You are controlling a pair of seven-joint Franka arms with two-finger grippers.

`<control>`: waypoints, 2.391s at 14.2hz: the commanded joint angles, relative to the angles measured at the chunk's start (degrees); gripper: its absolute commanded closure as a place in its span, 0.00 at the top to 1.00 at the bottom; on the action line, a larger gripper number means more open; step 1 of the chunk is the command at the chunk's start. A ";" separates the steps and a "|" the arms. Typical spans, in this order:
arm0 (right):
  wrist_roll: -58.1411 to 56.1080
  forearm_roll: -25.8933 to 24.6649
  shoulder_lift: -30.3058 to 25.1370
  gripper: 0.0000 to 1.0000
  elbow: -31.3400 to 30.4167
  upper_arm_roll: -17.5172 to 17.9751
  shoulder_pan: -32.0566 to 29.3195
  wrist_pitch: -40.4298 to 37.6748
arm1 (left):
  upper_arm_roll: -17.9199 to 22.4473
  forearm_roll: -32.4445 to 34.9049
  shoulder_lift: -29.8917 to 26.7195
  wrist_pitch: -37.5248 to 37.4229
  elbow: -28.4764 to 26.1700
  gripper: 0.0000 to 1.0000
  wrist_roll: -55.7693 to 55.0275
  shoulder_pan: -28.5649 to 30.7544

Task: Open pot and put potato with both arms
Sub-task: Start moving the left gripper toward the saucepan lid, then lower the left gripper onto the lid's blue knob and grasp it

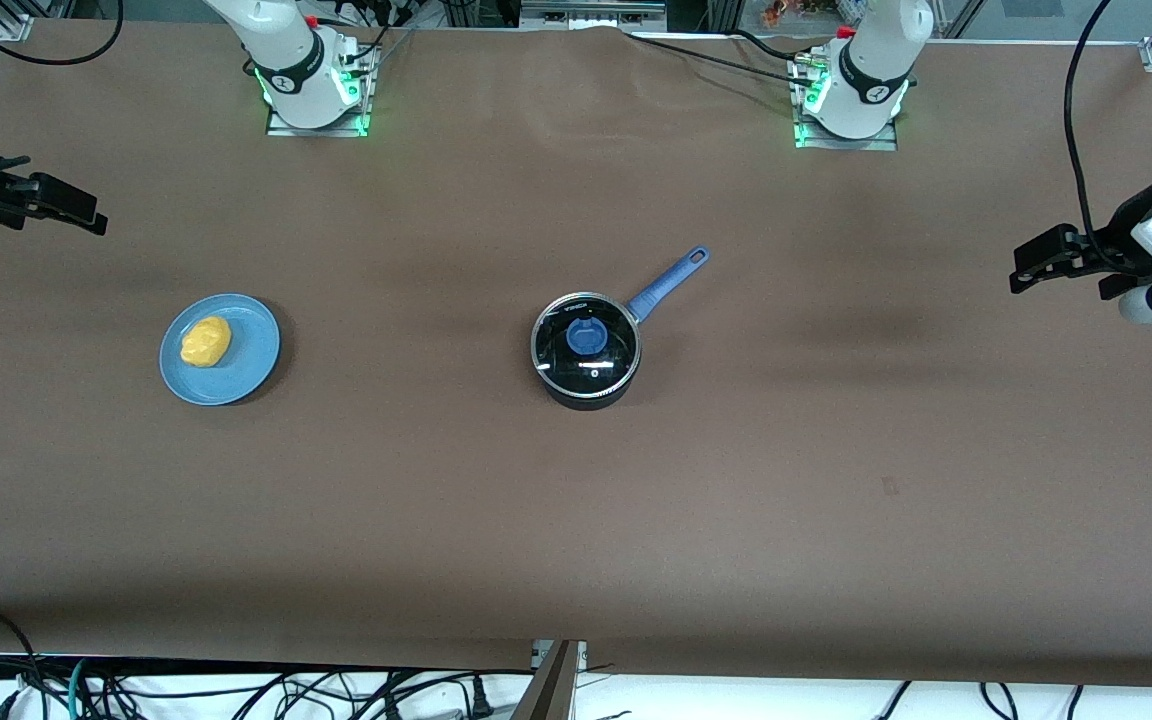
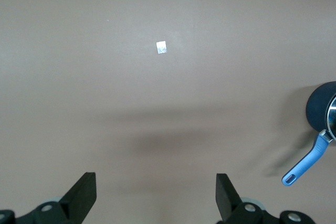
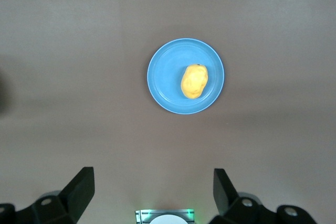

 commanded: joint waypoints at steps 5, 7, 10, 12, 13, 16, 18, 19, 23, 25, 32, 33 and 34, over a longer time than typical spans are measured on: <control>0.87 -0.53 0.15 1.00 0.96 1.03 -0.76 -0.43 | 0.04 0.77 0.15 -1.21 0.64 1.00 0.78 -0.41; 0.87 -0.70 0.15 1.00 0.96 1.03 -0.68 -0.52 | -0.22 0.16 0.33 -1.30 0.11 1.00 0.52 -0.94; 0.87 -0.53 0.15 1.00 0.96 1.12 -0.68 -0.17 | -2.32 -2.82 2.43 -0.60 0.11 1.00 -8.57 -2.52; 0.78 -0.53 0.15 1.00 0.96 1.12 -0.68 -0.17 | -7.49 -3.44 4.72 3.42 0.03 1.00 -18.94 -3.57; 0.87 -0.62 0.15 1.00 0.96 1.12 -0.68 -0.34 | -9.43 -3.10 6.03 5.71 -0.06 1.00 -24.30 -4.80; 0.87 -0.53 0.15 1.00 0.96 1.12 -0.68 -0.25 | -14.10 -1.61 11.56 13.27 0.03 1.00 -36.81 -9.45; 0.78 -0.44 0.15 1.00 0.96 1.12 -0.68 -0.25 | -14.81 0.50 15.43 17.49 0.20 1.00 -41.64 -13.40; 0.78 -0.44 0.15 1.00 0.96 1.03 -0.76 -0.34 | -14.90 1.12 17.45 19.95 0.46 1.00 -43.76 -15.60; 0.78 -0.36 0.15 1.00 0.96 1.03 -0.76 -0.43 | -14.82 1.39 24.05 27.00 0.55 1.00 -45.79 -22.37; 0.78 -0.35 0.15 1.00 0.78 1.03 -0.76 -0.34 | -14.82 4.01 26.77 29.98 0.64 1.00 -49.30 -25.27; 0.78 -0.79 2.52 1.00 0.17 1.03 -0.76 -0.25 | -14.82 9.56 32.14 34.47 0.90 1.00 -55.55 -30.91; 0.87 -0.70 2.96 1.00 0.25 0.85 -0.85 -0.34 | -14.82 10.43 32.50 34.48 0.90 1.00 -56.34 -31.26; 0.87 -0.97 3.23 1.00 0.17 0.85 -0.85 -0.25 | -14.82 11.05 32.67 34.56 0.90 1.00 -56.87 -31.35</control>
